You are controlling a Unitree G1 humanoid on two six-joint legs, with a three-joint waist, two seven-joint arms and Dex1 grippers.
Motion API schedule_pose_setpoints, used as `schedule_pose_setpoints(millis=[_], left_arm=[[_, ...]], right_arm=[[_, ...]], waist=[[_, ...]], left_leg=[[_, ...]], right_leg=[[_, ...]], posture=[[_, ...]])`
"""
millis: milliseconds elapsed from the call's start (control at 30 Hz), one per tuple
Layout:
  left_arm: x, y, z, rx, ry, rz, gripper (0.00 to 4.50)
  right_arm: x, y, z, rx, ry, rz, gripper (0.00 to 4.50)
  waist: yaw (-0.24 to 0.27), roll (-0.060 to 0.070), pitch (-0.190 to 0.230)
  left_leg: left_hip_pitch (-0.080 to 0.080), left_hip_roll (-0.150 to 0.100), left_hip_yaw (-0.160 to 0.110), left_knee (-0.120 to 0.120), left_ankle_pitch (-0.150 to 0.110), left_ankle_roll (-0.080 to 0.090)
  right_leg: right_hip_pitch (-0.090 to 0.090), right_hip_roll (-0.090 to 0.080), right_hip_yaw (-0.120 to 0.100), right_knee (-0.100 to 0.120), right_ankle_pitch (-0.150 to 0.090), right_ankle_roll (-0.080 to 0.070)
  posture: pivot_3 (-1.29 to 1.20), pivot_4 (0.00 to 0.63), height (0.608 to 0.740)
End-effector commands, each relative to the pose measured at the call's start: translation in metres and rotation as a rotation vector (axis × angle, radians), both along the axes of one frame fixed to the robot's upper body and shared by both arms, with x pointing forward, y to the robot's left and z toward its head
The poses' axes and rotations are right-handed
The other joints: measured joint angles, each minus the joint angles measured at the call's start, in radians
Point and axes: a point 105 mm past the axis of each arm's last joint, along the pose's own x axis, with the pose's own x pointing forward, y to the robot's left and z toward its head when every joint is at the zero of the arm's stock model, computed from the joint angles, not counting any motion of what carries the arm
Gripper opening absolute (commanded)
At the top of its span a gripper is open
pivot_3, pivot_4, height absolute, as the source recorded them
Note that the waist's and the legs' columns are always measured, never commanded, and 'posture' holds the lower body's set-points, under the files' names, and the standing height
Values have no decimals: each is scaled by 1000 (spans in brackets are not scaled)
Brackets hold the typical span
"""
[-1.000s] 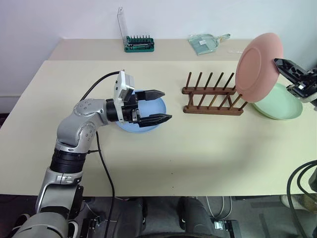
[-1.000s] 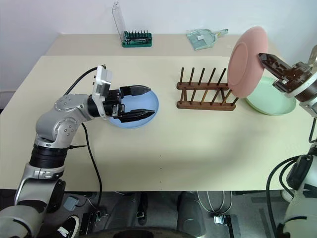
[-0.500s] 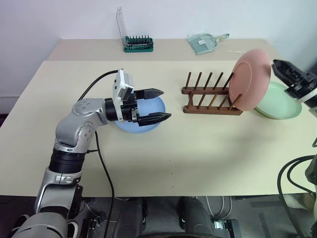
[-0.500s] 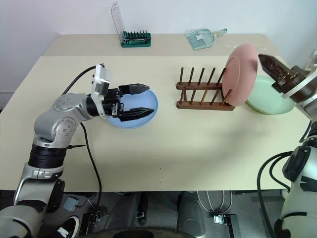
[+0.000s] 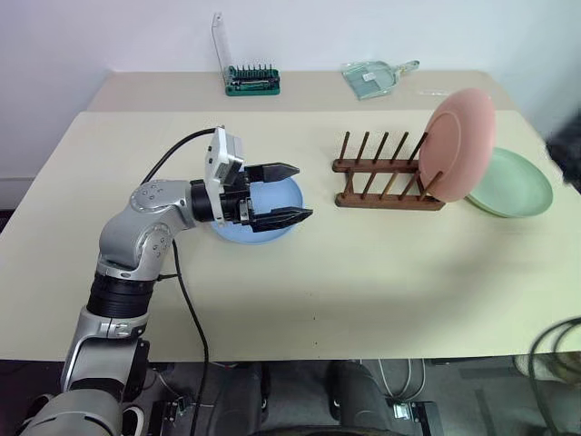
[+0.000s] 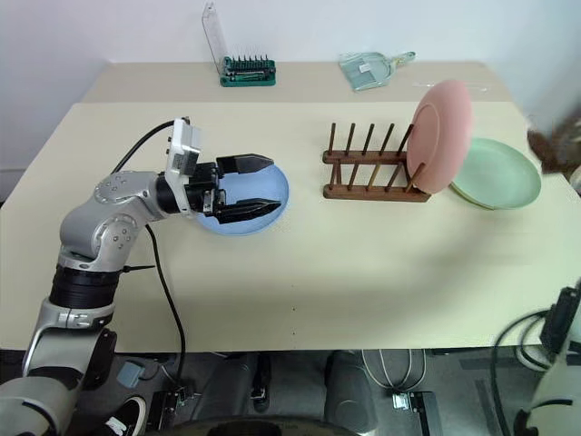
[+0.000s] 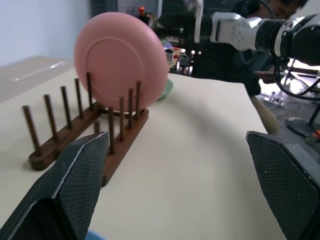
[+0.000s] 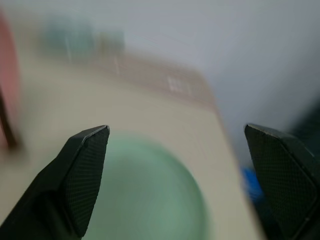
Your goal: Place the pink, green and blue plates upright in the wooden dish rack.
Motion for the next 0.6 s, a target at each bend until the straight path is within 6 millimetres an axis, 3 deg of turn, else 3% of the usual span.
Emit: schedule_pose_setpoints(millis=[33,167,267,467,600], left_arm=[[-13,-7,6,6,-44,-62,4500],[-10,-12,8,-15,-50,-56,4500],[-11,-14,8,-19,-50,-59,4500],[-11,-11,9,-13,-51,-41,4500],[-11,-9,8,-13,-46,-24,4500]], right_arm=[[-8,6,7,-113,107,120,4391],[-11,39,-18,-11,252,391,4391],[-8,56,-38,22,335,475,4391],[7,67,-69,47,411,423,4391],[22,65,-72,67,379,310,4391]], waist=[[-11,0,0],[-22,0,0],[-26,0,0],[-22,0,0],[-20,0,0]], left_leg=[[0,0,0,0,0,0],[3,2,0,-1,0,0],[3,2,0,0,0,0],[3,1,0,0,0,0],[3,1,0,0,0,-1]], right_leg=[[0,0,0,0,0,0],[2,1,1,0,0,0],[2,1,1,0,0,0],[2,1,1,0,0,0],[2,1,1,0,0,0]], posture=[[0,150,724],[0,150,724],[0,150,724],[0,150,724],[0,150,724]])
